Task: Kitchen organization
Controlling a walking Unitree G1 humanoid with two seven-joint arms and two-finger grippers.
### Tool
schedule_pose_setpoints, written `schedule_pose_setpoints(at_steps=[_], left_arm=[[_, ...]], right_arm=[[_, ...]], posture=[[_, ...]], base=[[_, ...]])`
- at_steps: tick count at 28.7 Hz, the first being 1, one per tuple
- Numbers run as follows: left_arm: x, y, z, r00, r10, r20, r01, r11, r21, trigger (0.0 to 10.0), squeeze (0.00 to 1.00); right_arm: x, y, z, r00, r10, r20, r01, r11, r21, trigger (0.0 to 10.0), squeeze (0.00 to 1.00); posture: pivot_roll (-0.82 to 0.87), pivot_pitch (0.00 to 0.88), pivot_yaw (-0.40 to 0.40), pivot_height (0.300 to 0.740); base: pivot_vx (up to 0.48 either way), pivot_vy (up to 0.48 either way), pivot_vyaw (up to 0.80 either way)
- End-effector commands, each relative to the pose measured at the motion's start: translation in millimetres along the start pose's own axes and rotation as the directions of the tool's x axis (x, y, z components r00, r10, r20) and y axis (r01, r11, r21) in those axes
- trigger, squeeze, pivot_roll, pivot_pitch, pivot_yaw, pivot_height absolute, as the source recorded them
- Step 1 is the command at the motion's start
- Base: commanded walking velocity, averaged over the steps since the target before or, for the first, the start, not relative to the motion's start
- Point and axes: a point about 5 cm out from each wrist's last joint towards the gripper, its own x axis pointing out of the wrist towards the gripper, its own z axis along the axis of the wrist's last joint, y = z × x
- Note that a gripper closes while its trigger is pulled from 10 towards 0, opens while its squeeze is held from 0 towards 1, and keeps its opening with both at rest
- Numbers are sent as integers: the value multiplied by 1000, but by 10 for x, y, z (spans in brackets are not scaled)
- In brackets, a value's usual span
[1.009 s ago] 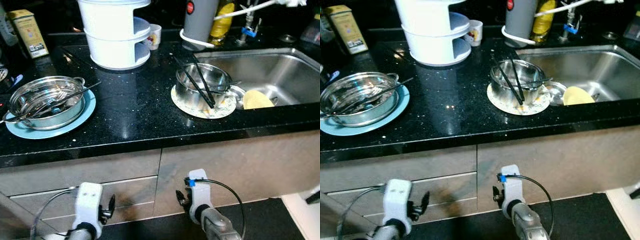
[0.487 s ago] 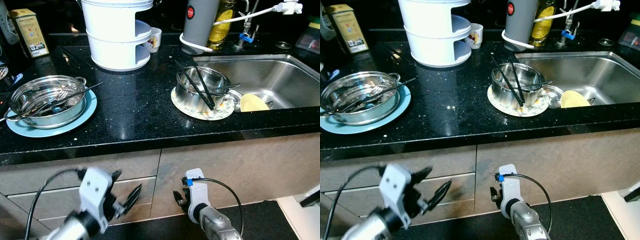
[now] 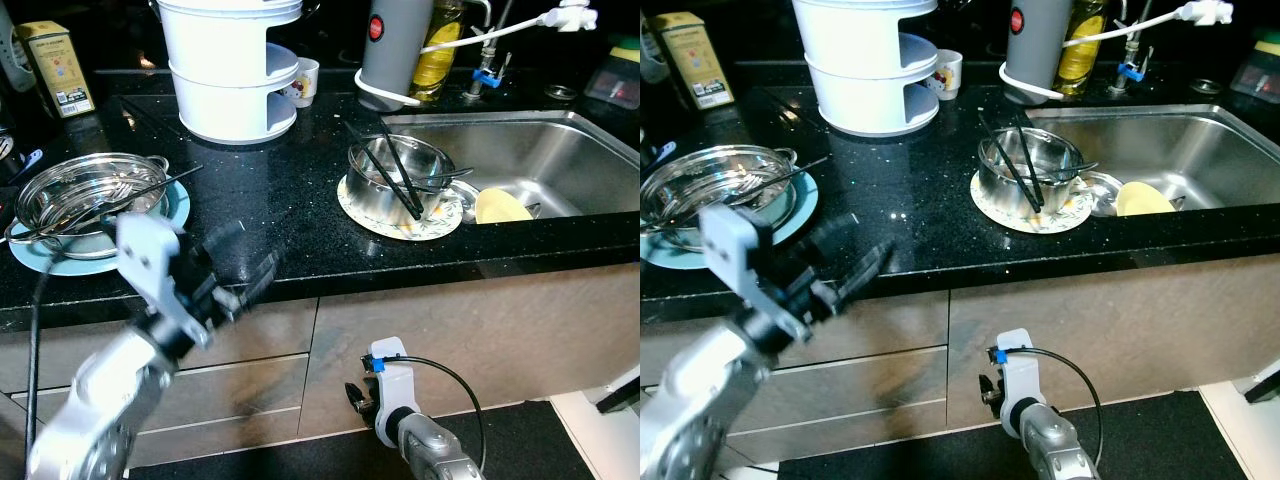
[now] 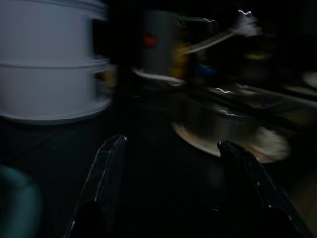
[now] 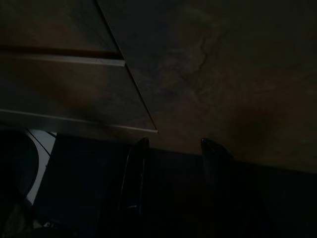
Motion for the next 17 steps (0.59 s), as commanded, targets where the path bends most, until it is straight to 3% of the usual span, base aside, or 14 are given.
schedule_pose_setpoints(at_steps=[1,3,8,9,11,17], left_arm=[[60,104,-32,999,16,-44,-16,1000,4,10000,0],[124,120,18,999,-18,-34,18,1000,-9,10000,0],[292,248,112,998,-42,-48,45,997,60,10000,0],[407,384,135,993,-49,-111,65,986,152,10000,0],[519,551,170,983,-38,-178,83,964,252,10000,0],[606,786,237,966,-10,-259,96,941,324,10000,0]], right_arm=[[-13,-11,-80,999,-4,-33,5,1000,15,10000,0],[-11,-8,-80,999,-2,-33,3,1000,15,10000,0],[-9,6,-85,999,-2,-34,2,1000,19,10000,0],[-3,18,-86,999,-1,-35,2,1000,22,10000,0],[3,32,-87,999,0,-35,0,1000,24,10000,0],[8,47,-91,999,2,-34,-1,1000,30,10000,0]], posture=[[-52,161,-60,740],[-52,161,-60,740],[-50,163,-58,740],[-47,164,-52,740],[-45,165,-46,740],[-43,167,-38,740]], base=[[0,0,0],[0,0,0],[0,0,0],[0,0,0],[0,0,0],[0,0,0]])
